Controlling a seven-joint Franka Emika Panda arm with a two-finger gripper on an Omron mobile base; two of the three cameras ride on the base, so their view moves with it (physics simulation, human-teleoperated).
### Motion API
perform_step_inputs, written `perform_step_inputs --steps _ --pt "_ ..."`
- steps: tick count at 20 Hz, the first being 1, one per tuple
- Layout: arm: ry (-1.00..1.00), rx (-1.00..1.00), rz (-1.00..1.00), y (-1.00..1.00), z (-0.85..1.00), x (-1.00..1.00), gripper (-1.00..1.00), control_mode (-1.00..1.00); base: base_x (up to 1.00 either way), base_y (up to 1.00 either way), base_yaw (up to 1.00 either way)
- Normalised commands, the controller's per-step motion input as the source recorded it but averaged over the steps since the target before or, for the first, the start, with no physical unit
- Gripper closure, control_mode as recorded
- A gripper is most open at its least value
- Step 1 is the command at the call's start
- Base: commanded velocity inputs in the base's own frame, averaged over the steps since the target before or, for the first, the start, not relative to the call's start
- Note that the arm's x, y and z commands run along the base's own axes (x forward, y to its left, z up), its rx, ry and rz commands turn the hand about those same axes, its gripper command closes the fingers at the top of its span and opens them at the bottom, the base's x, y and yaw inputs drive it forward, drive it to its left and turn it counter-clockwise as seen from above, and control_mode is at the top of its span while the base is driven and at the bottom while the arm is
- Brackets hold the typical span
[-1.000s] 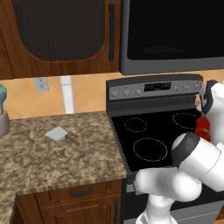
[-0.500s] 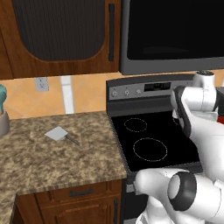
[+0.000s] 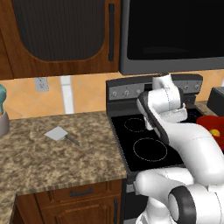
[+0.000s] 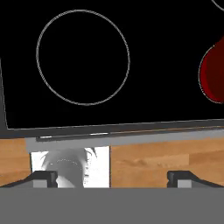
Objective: Put the lime and lemon in the pot. Retrieve the spatula and lightly stir the vegetables in the pot.
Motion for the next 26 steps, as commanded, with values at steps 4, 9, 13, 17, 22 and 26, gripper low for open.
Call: perform_step_inputs --steps 4,9,13,17,22,26 --pt "0.18 -0.06 0.70 0.98 -0.12 -0.02 -1.00 -1.00 0.00 0.00 0.00" --pt "0.18 -0.10 0.74 0.86 -0.17 -0.05 -1.00 -1.00 0.00 0.00 0.00" --pt "0.19 -0.11 0.75 0.74 -0.18 -0.01 -1.00 -1.00 0.00 0.00 0.00" --pt "0.20 -0.10 0.74 0.68 -0.14 0.00 -1.00 -1.00 0.00 0.00 0.00" --pt "0.29 -0.02 0.69 0.53 0.00 0.07 -1.00 -1.00 0.00 0.00 0.00" --pt "0.44 0.00 0.70 0.41 0.01 0.11 -1.00 -1.00 0.00 0.00 0.00"
